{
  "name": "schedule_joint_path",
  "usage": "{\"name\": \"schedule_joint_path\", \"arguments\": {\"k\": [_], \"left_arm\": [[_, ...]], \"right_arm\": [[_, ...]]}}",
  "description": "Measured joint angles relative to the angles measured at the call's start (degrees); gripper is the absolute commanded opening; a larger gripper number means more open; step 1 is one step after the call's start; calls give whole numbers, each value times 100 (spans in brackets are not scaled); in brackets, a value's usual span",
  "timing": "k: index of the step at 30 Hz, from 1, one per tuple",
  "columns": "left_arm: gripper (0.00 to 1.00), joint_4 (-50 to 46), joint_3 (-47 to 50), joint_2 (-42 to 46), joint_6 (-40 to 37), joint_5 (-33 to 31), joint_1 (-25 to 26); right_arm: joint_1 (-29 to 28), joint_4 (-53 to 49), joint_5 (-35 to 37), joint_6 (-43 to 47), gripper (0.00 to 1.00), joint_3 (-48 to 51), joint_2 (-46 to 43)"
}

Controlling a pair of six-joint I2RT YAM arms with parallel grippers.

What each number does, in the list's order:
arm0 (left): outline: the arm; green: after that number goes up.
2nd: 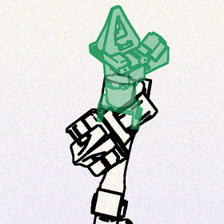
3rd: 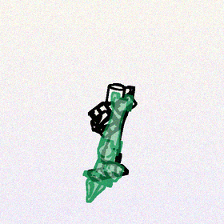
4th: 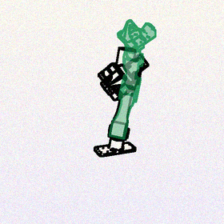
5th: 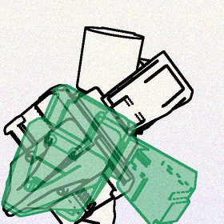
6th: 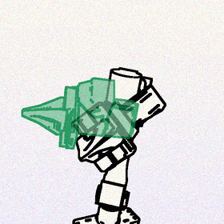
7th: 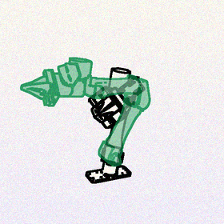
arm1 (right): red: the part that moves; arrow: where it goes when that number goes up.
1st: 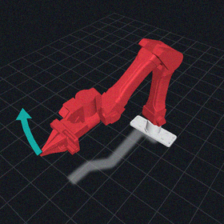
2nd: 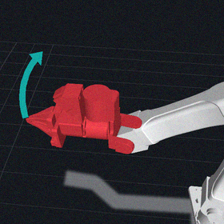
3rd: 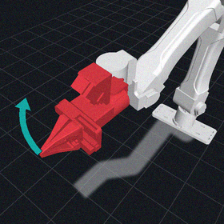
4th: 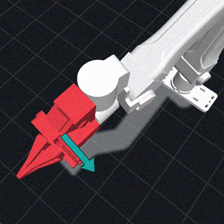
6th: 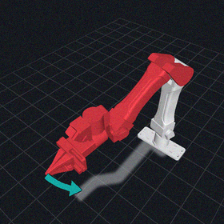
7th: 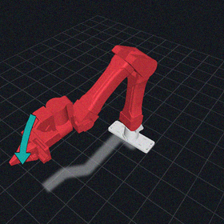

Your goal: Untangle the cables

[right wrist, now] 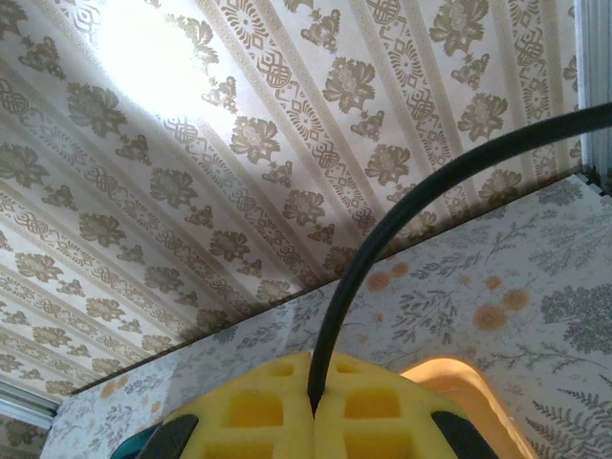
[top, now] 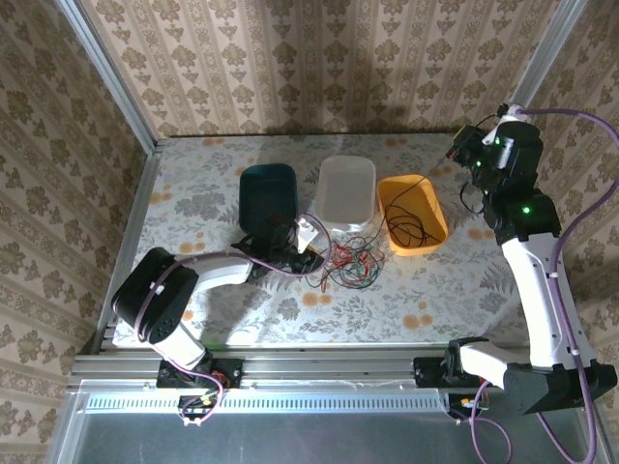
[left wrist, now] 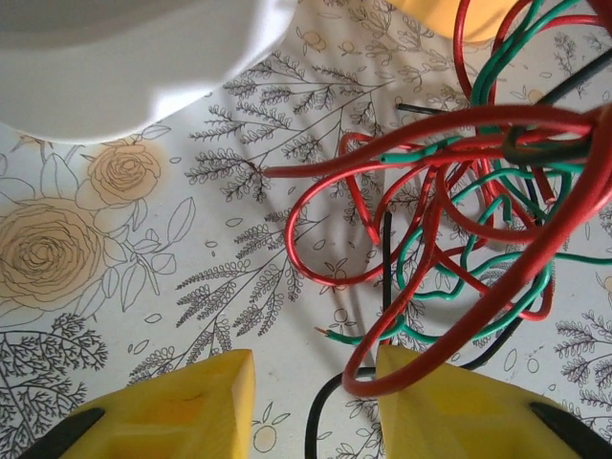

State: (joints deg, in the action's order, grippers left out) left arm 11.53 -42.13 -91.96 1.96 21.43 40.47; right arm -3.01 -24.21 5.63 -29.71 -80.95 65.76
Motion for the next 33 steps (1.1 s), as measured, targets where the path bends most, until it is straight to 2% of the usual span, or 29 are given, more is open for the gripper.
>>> {"name": "schedule_joint_path", "arguments": {"k": [7,9,10,12,14,19,25,33], "left_arm": [[39,0,-236,-122,-2,66,79],[36,9,-358,-136,-2,94,151],[32,13,-402,-142,0,109,166],[13,50,-501,-177,9,138,216],[0,83,-575,-245,9,153,232],[0,151,-603,-328,31,-4,221],[0,306,-407,-328,111,-243,127],[0,295,31,-313,109,-444,68]], "right_arm": [[-94,-4,-4,-4,0,0,142],[-103,-7,-4,-7,0,0,162],[-103,-7,-4,-11,0,0,162],[-103,-4,-2,-22,0,0,162],[-103,-11,4,-20,0,0,162],[-103,-85,299,76,0,-44,136],[-103,-83,1231,341,0,-52,-286],[-103,407,2323,557,0,105,-1051]]}}
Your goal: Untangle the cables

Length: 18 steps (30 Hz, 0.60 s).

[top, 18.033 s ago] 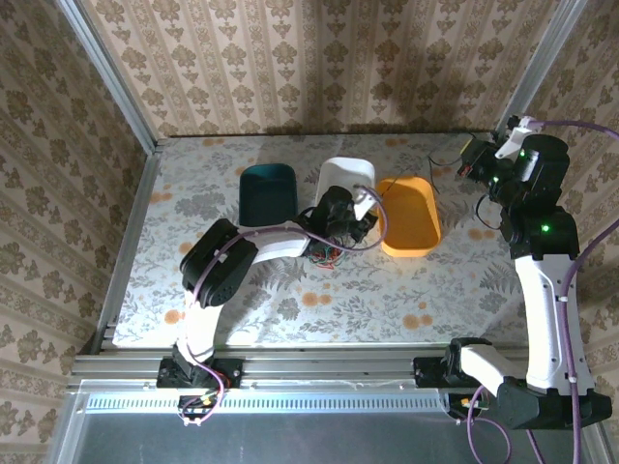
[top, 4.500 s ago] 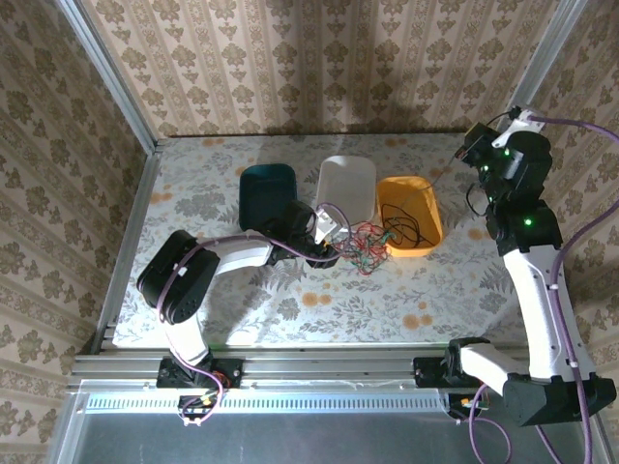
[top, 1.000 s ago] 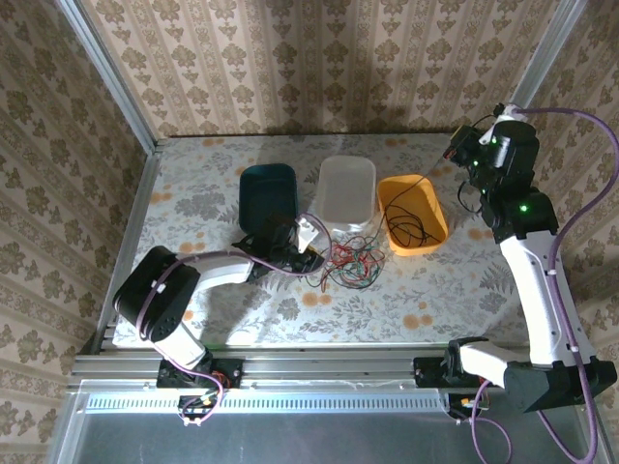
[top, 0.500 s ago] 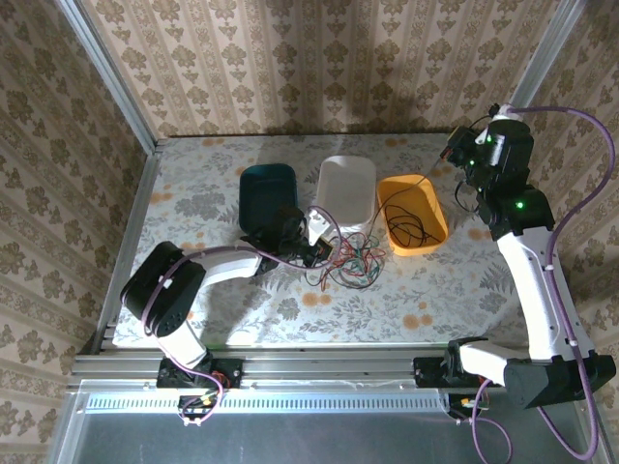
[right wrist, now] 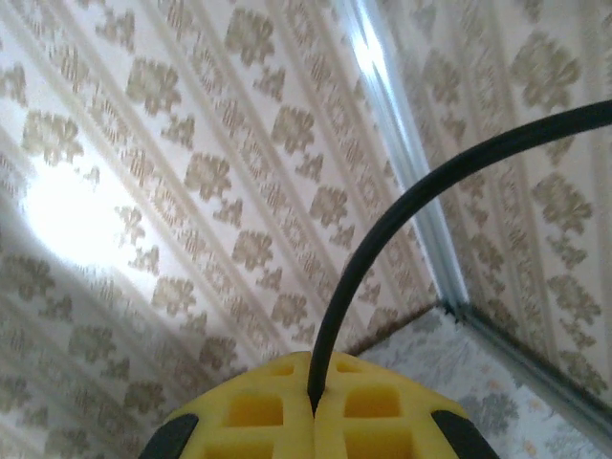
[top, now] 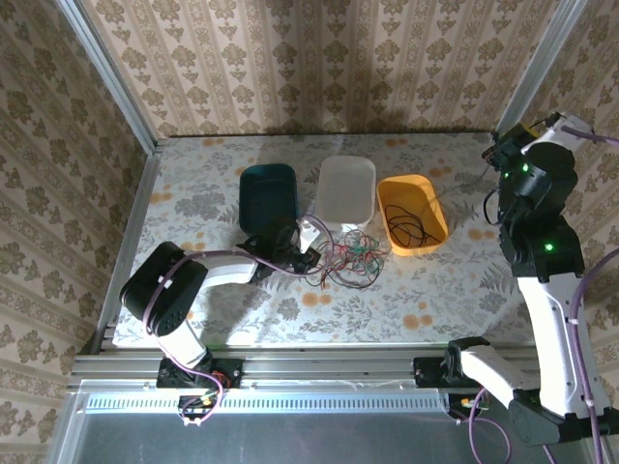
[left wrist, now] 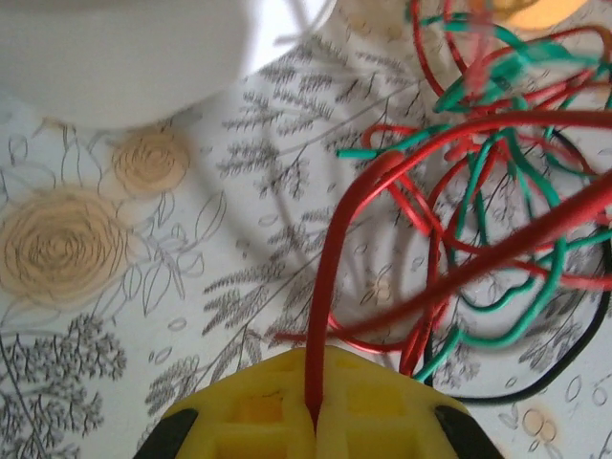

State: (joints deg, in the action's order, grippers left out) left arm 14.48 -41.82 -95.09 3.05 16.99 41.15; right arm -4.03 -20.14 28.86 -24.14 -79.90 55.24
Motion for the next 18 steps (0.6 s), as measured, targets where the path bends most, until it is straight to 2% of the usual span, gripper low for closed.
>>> {"name": "schedule_joint_path", "arguments": {"k": [3,6,18], "left_arm": [[0,2,118,46,0,-57,-24],[0,-13,175,109,0,-79,-44],[0,4,168,153,2,-79,-37]], "right_arm": [[9,278,341,-24,0,323,-208],[39,380,382,-26,0,415,-197],[39,645,-221,195,0,-22,994]]}}
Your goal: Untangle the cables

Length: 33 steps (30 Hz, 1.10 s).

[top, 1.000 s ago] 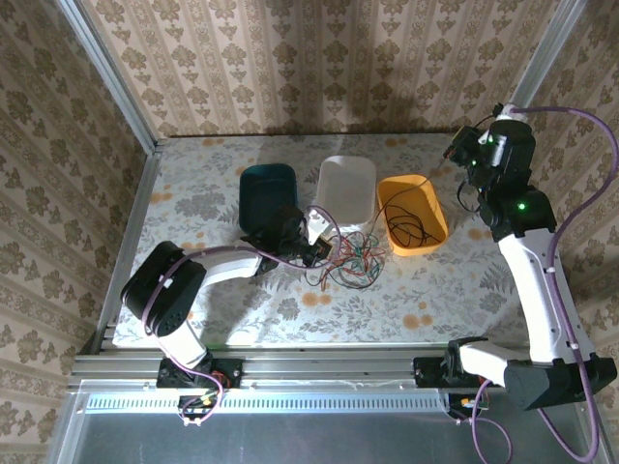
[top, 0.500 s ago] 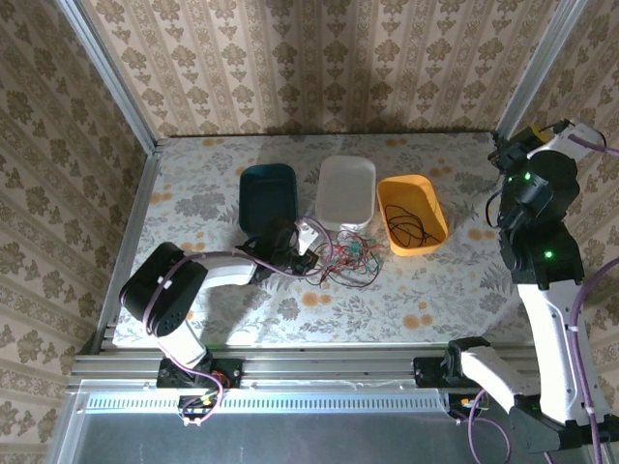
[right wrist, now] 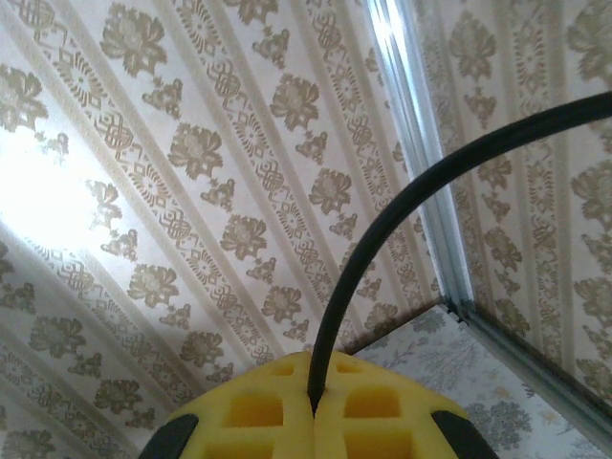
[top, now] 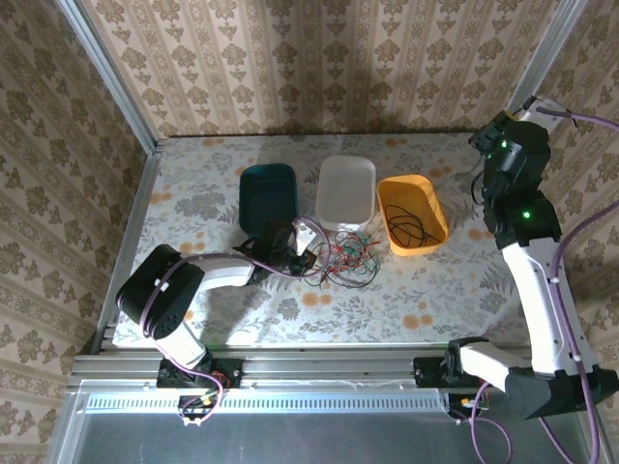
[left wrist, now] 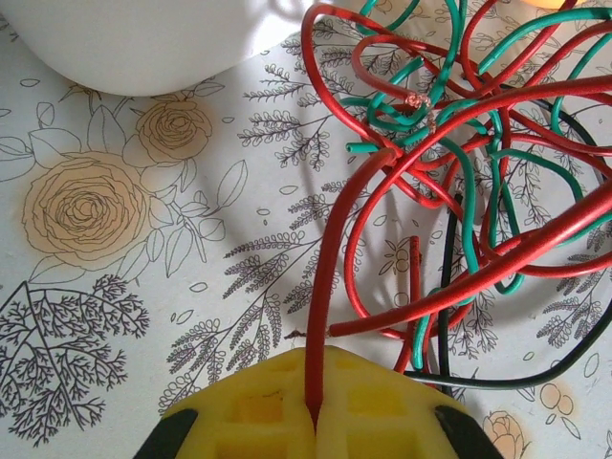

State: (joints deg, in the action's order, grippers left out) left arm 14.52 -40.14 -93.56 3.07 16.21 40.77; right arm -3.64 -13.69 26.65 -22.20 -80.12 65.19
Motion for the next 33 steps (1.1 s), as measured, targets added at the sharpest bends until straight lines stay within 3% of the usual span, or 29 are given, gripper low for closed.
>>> {"name": "schedule_joint_path", "arguments": {"k": [9,14,22,33], "left_arm": [[0,4,0,0,42,-2,7],[0,2,-13,0,42,-11,13],[0,4,-151,-4,42,-17,50],[0,-2,-153,-13,42,-59,94]], "right_arm": [[-28,208,-317,-7,0,48,540],[-328,101,-240,-9,0,243,887],[-907,-662,184,-446,0,636,1504],[-951,-1491,-103,-1224,0,638,2903]]}}
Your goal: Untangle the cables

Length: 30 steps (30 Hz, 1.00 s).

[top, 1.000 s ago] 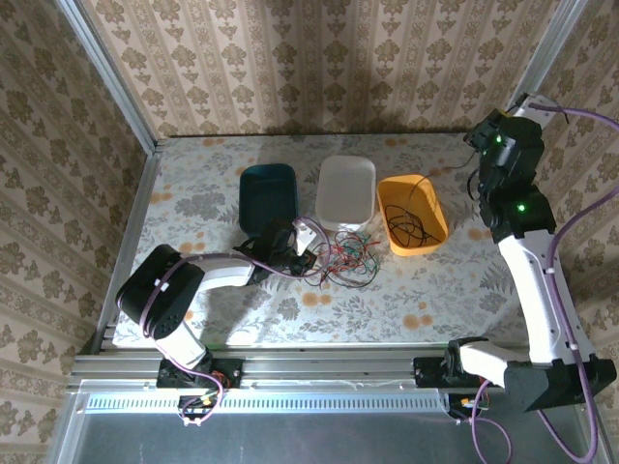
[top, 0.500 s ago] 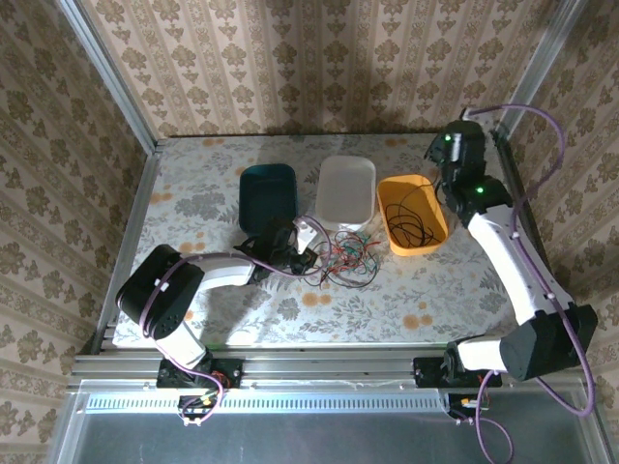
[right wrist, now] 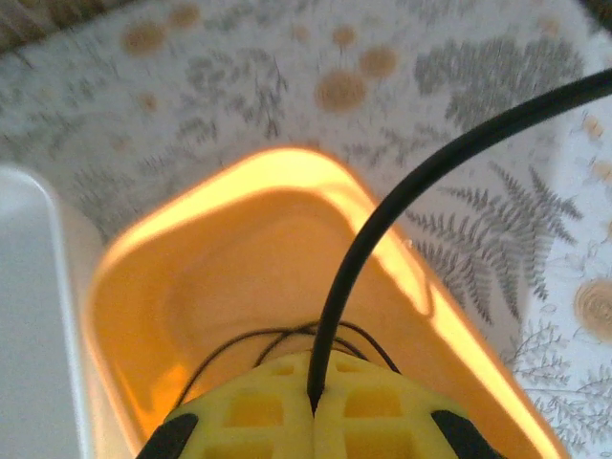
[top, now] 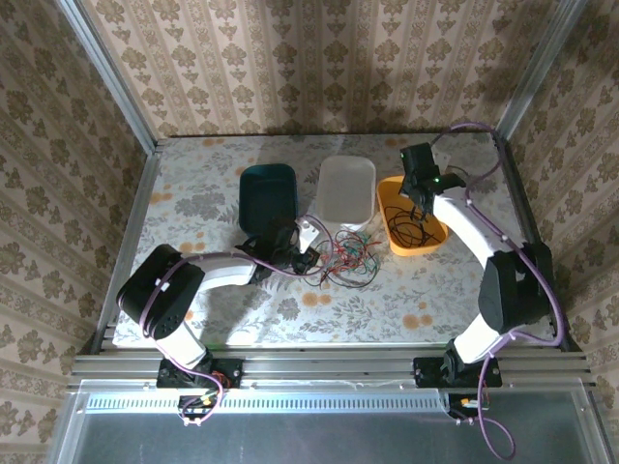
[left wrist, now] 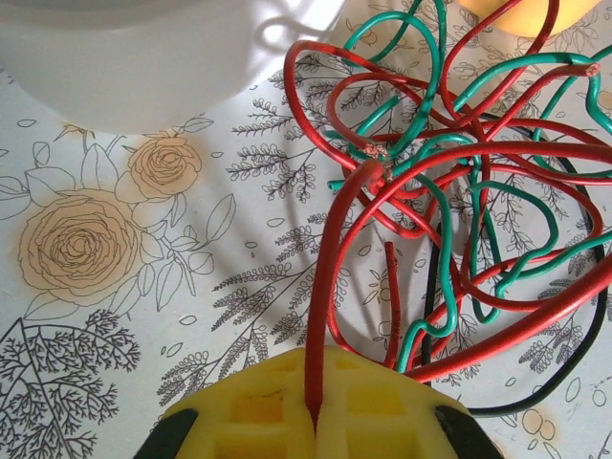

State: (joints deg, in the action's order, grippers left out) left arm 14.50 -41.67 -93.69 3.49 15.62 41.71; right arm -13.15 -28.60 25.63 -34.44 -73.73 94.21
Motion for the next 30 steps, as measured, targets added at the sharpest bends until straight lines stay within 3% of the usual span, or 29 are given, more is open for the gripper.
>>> {"name": "schedule_joint_path", "arguments": {"k": [12,30], "left_arm": [[0,-129,-59,0,0,-48,31],[0,-254,-264,0,-2,-66,103]], "right_arm": [[57,-437,-1086,-238,0,-74,1176],[66,-667,-2470,17,1,-647,2031]]}}
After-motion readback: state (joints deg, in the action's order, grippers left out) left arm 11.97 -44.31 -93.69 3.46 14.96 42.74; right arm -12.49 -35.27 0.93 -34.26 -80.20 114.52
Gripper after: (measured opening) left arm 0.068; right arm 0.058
